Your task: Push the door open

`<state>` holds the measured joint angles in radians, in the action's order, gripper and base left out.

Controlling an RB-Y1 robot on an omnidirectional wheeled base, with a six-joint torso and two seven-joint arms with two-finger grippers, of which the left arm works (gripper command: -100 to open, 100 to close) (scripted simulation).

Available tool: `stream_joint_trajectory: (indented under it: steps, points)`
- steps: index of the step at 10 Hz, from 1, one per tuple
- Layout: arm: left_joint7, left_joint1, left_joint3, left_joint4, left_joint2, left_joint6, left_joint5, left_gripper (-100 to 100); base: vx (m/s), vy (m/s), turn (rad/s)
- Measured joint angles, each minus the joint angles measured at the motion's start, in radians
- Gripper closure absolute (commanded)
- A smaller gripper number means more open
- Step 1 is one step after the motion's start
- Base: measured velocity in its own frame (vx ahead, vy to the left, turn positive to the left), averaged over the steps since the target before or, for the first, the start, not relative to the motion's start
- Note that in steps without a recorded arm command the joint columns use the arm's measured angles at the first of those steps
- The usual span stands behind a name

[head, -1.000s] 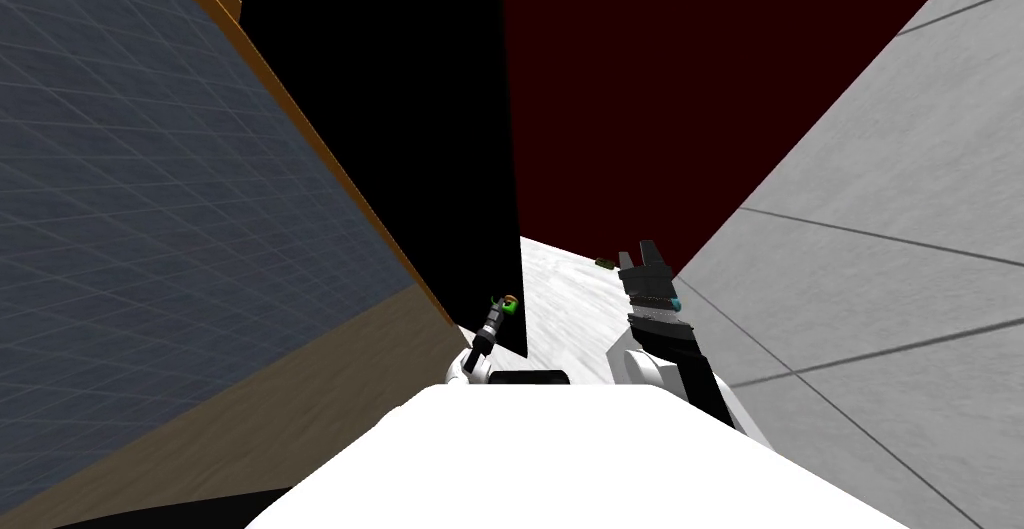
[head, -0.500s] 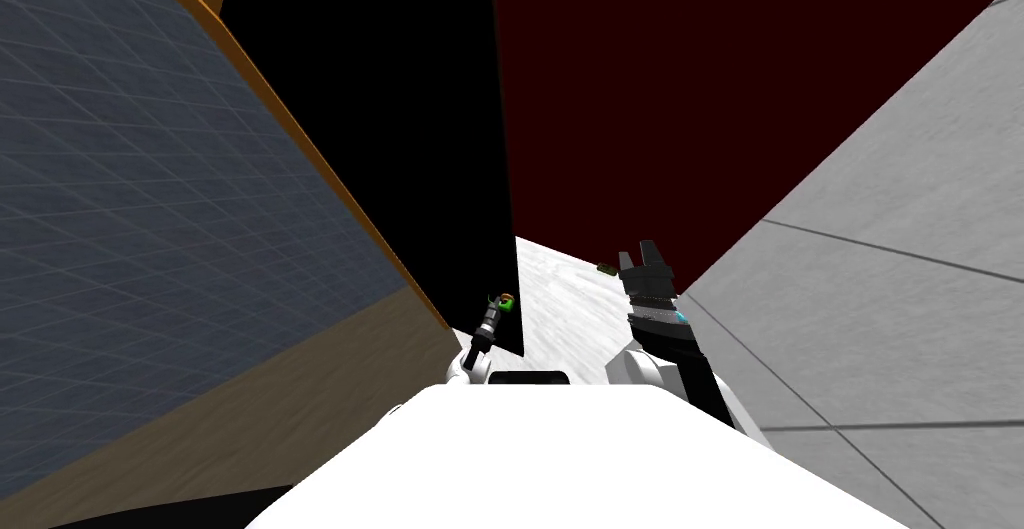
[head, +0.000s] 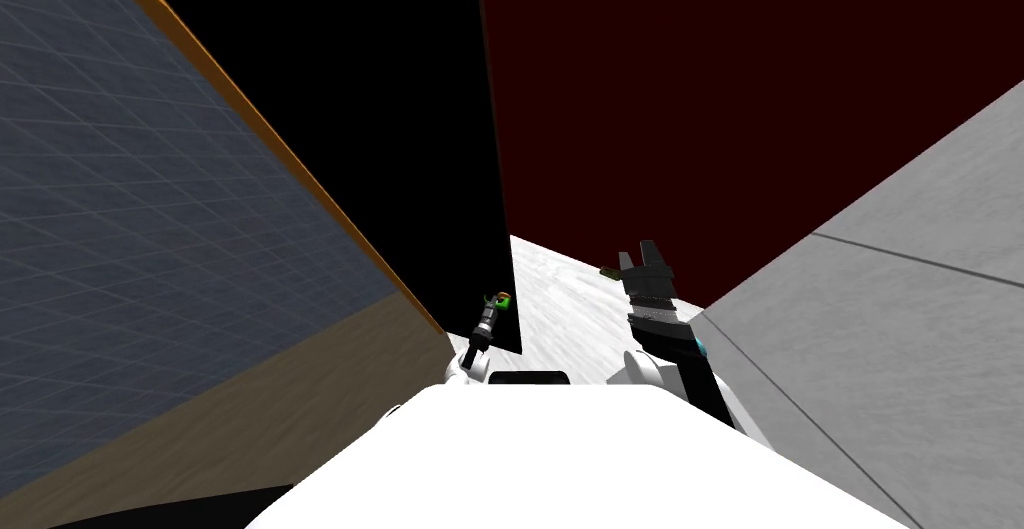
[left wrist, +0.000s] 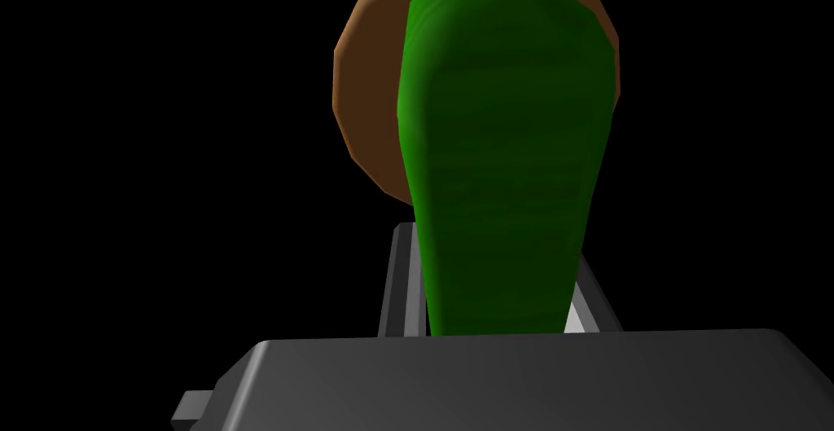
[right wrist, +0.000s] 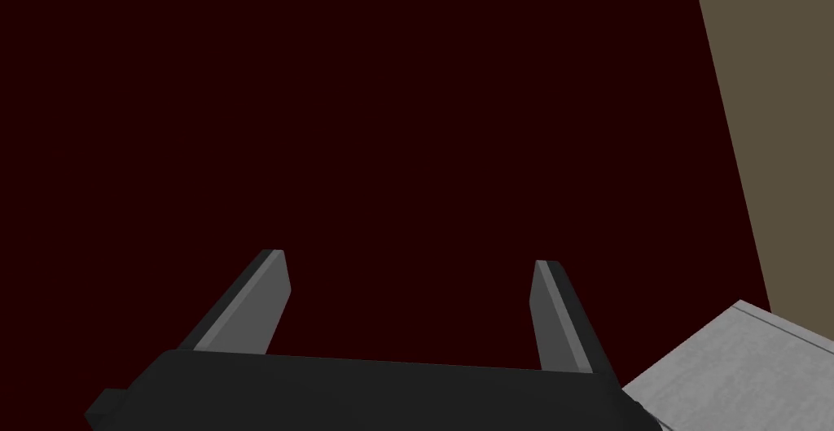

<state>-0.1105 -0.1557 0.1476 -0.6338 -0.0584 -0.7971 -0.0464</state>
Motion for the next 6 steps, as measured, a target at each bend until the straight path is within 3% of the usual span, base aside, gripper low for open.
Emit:
stream_joint_trajectory:
  steps: [2, 3, 4, 5, 6]
  points:
    - [0.012, -0.012, -0.012, 0.039, 0.005, -0.013, 0.006, 100, 0.19, -0.055, 0.044]
    - [0.014, -0.003, -0.012, 0.015, 0.003, -0.003, 0.006, 100, 0.187, -0.049, 0.105]
    - [0.018, -0.017, -0.024, 0.033, 0.003, -0.007, 0.012, 100, 0.173, -0.055, 0.053]
    - [0.021, 0.001, -0.026, 0.001, -0.001, 0.002, 0.012, 100, 0.179, -0.066, 0.094]
    - [0.026, -0.007, -0.037, 0.01, -0.003, 0.004, 0.018, 100, 0.222, -0.06, 0.141]
